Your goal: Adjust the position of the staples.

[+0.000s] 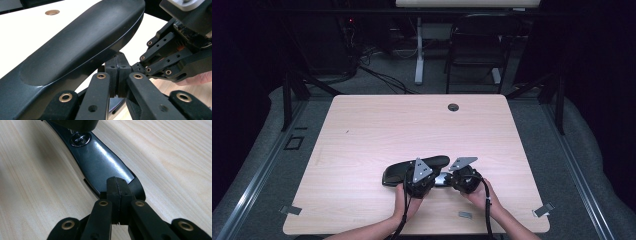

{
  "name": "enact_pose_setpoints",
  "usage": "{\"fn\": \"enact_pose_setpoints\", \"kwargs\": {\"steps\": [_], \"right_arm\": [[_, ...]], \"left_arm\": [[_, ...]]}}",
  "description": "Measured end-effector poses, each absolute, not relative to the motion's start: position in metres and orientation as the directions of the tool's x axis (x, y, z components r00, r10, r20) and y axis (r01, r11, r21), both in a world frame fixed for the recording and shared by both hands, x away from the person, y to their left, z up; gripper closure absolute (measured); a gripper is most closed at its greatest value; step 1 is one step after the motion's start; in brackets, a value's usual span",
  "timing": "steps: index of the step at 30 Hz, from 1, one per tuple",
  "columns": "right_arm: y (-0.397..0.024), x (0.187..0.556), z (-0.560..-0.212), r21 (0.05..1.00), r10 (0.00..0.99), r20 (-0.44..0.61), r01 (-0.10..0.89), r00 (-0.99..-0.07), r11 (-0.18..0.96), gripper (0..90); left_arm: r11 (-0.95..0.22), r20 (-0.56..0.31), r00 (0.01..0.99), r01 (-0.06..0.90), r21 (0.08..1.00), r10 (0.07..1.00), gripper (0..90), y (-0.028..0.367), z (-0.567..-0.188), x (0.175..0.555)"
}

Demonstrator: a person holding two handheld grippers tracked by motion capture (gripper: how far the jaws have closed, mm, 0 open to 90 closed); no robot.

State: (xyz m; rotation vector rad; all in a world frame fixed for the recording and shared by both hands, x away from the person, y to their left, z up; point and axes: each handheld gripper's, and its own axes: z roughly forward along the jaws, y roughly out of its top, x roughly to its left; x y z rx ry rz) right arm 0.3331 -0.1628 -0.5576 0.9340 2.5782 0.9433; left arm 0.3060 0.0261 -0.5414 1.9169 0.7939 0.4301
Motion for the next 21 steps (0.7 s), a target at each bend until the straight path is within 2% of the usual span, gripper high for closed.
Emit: {"fn": "enact_pose_setpoints", "kwargs": {"steps": [21], "right_arm": [[-0.164,0.333,-0.558,0.649,0.641,0.003,0.489,-0.767,0.582,90.0]], "left_arm": [[-0.224,-0.075,0.699,0.326,0.918,0.711,90.0,0.033,-0.525,0.305]]}}
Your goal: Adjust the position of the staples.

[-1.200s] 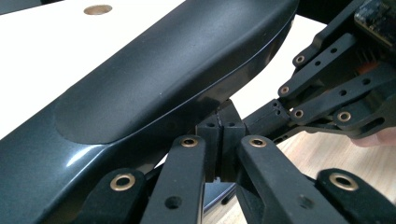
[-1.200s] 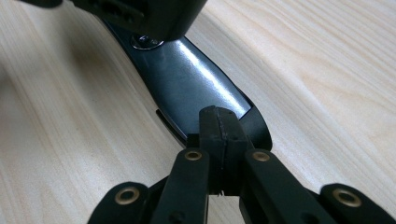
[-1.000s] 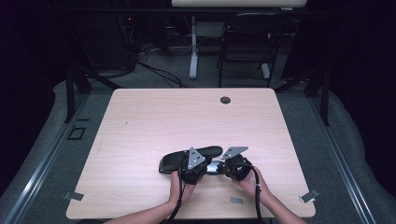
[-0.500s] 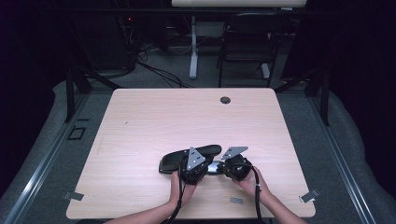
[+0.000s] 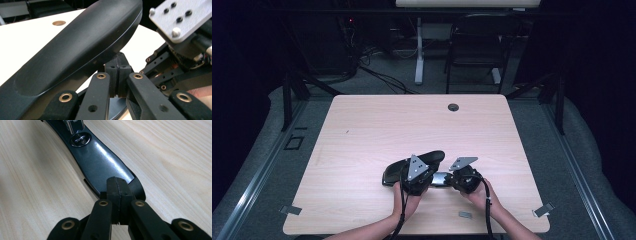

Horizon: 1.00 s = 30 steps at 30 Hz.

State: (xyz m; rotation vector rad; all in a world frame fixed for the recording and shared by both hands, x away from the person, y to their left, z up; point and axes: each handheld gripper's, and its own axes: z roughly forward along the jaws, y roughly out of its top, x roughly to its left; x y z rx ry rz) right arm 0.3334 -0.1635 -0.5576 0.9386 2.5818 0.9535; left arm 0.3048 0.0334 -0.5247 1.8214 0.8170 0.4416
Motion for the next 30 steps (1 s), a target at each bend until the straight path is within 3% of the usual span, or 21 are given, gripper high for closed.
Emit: {"fn": "enact_pose_setpoints", "kwargs": {"steps": [30], "right_arm": [[-0.163,0.334,-0.558,0.650,0.644,0.007,0.493,-0.765,0.578,90.0]], "left_arm": [[-0.160,-0.079,0.680,0.281,0.946,0.729,90.0,0.048,-0.502,0.305]]}}
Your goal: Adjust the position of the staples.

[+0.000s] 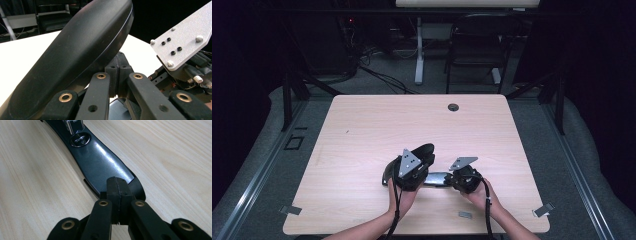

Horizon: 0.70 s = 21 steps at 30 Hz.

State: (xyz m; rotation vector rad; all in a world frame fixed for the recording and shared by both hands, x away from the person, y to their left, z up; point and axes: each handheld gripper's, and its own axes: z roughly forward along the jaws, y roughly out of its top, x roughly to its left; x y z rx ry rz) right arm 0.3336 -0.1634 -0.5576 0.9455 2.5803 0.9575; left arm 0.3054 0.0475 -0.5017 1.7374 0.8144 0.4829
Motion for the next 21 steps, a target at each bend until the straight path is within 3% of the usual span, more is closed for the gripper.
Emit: {"fn": "enact_pose_setpoints", "kwargs": {"steps": [21], "right_arm": [[-0.164,0.334,-0.557,0.644,0.646,0.008,0.498,-0.763,0.581,90.0]], "left_arm": [[-0.152,-0.038,0.661,0.228,0.962,0.749,90.0,0.065,-0.485,0.306]]}}
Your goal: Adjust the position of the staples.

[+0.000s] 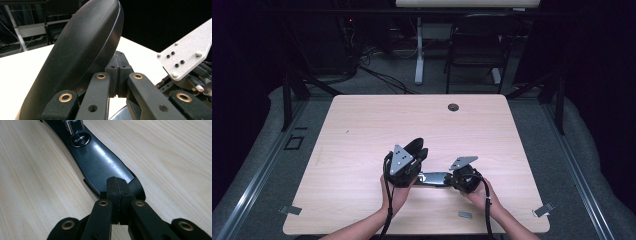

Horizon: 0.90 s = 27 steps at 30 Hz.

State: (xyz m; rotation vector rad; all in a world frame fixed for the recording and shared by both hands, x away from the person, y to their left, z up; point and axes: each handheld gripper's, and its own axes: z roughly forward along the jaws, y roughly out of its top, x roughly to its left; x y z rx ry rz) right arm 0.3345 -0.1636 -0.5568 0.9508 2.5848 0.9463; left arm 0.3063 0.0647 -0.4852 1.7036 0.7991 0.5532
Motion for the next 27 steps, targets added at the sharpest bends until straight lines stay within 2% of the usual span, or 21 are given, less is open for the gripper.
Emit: {"fn": "enact_pose_setpoints", "kwargs": {"steps": [27], "right_arm": [[-0.160,0.335,-0.556,0.638,0.636,0.004,0.491,-0.772,0.592,90.0]], "left_arm": [[-0.077,-0.087,0.605,0.240,0.968,0.792,90.0,0.093,-0.471,0.314]]}}
